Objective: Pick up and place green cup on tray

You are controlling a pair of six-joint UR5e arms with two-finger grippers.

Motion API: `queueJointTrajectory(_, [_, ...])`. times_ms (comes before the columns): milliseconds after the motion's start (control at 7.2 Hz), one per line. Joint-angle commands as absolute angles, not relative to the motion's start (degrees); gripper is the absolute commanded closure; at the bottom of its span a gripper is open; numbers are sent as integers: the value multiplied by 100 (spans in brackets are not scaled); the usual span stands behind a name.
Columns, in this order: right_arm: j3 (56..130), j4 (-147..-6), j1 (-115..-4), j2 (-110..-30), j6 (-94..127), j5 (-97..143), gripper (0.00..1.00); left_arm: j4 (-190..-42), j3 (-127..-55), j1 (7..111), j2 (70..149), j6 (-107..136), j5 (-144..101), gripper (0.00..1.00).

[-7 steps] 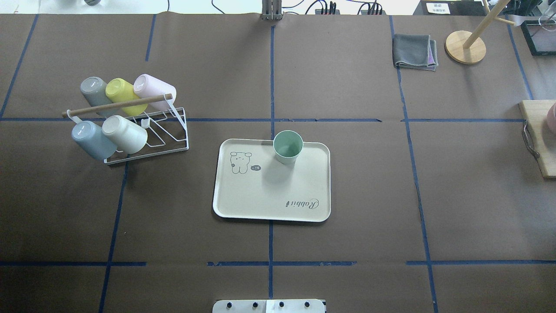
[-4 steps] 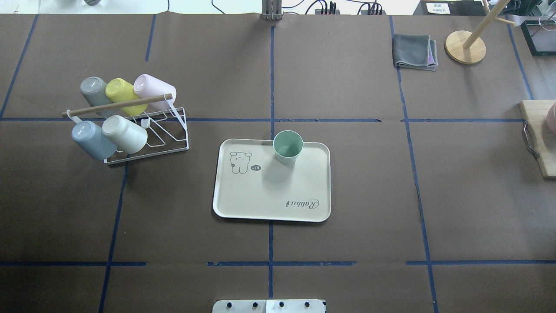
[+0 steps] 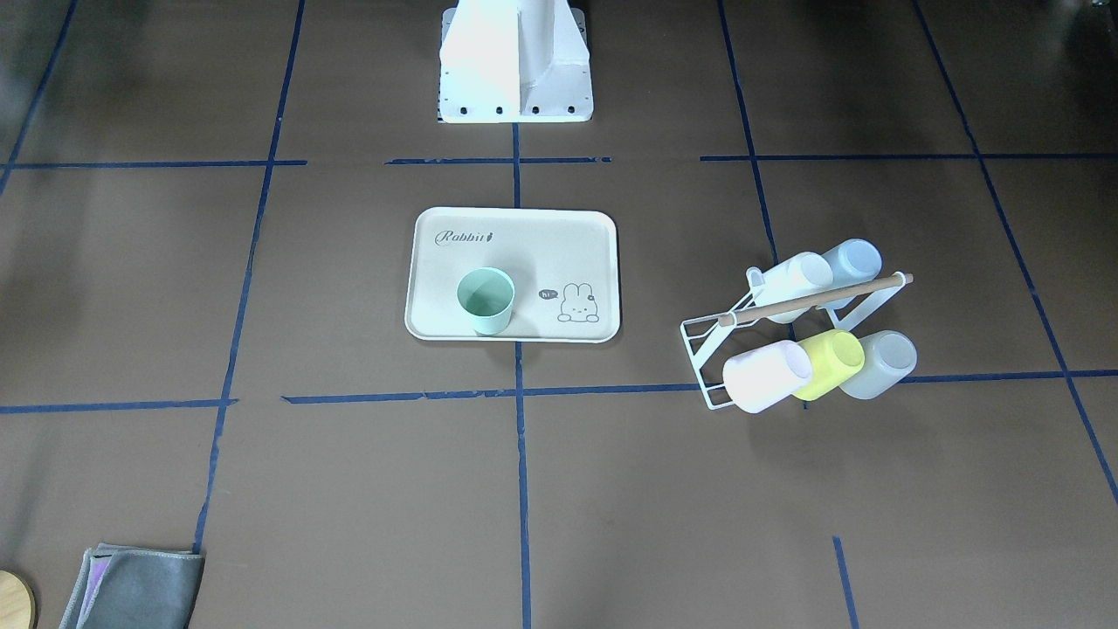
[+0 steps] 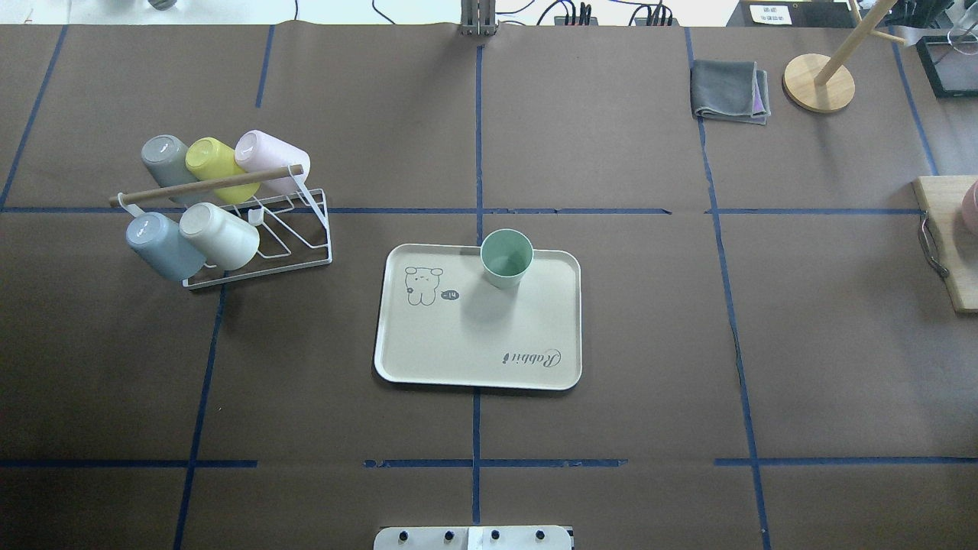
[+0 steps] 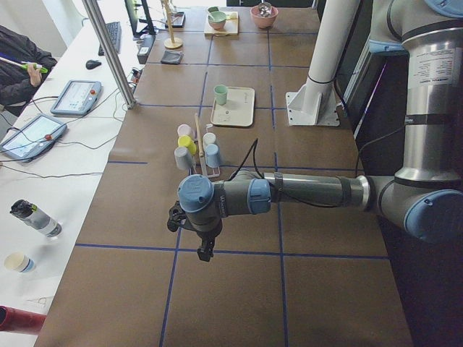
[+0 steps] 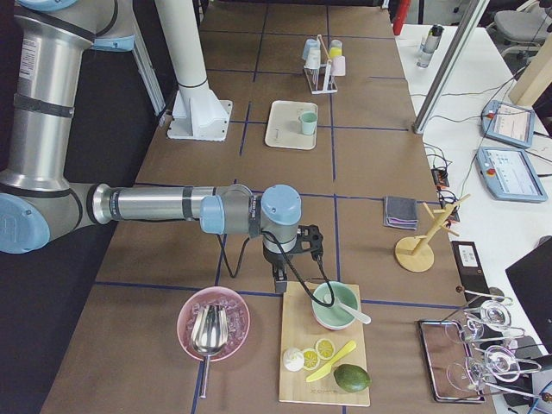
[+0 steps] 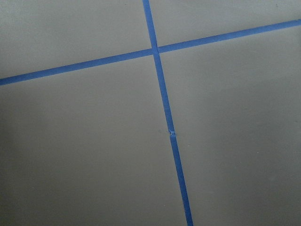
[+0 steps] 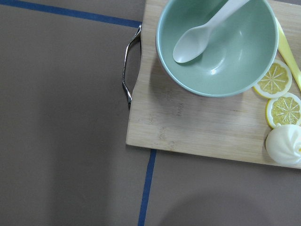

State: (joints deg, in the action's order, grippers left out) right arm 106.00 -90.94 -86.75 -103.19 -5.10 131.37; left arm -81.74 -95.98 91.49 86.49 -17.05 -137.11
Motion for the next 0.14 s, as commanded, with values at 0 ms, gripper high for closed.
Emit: queueJointTrajectory(0, [10591,-9097,-8666,-10318,-510,13140,0,-8174,-9624,9149,8648,-1705,-13711,0])
